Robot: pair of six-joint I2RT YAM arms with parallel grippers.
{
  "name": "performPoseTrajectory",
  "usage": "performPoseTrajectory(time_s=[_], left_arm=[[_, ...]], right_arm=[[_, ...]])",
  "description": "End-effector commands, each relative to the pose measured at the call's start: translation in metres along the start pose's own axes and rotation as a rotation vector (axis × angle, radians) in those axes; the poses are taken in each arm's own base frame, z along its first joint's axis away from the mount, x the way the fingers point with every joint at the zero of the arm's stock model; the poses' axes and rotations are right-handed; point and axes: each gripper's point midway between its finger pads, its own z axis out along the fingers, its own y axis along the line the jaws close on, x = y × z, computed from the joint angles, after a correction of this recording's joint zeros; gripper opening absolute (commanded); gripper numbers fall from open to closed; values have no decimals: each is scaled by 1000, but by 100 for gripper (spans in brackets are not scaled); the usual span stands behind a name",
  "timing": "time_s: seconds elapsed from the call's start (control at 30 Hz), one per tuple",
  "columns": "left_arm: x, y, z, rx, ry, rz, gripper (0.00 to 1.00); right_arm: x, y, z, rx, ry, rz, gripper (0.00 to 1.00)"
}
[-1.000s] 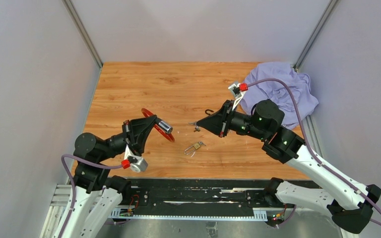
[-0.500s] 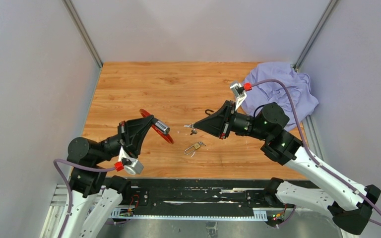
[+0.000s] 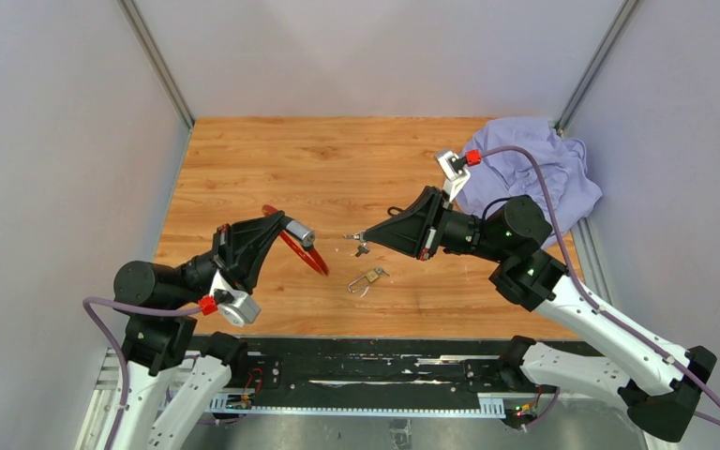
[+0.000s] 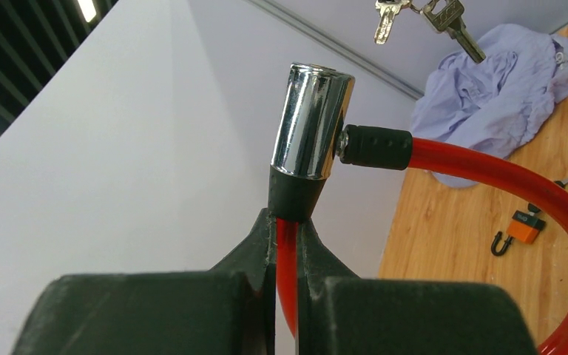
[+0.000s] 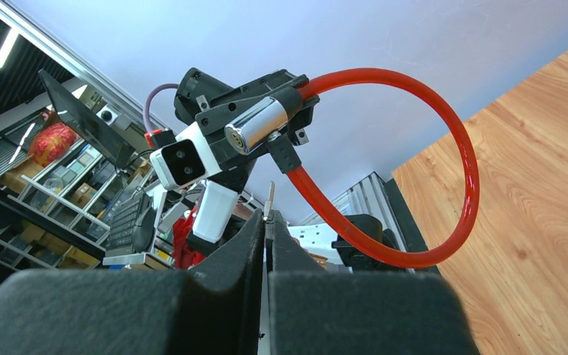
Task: Unlock with the key
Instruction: Pick up the lock from the center of the board, then unlock the lock.
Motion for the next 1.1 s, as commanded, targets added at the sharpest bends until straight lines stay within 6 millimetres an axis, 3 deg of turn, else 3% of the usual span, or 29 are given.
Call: performPoseTrajectory(time_s=[0.0, 0.27, 0.47, 0.6, 1.07], left_arm=[[-13, 20, 1, -55, -25, 20, 0], [5, 8, 6, -15, 22, -86, 0], [49, -24, 4, 117, 229, -274, 0], [68, -29, 0, 105, 307, -299, 0], [74, -36, -2, 113, 327, -304, 0]], right_arm=[[-10, 12, -1, -35, -17, -47, 1], [-20, 7, 5, 35, -8, -242, 1], [-25, 0, 9, 91, 22, -372, 1], [-22, -12, 12, 144, 62, -435, 1], [-16, -34, 36, 206, 112, -513, 1]])
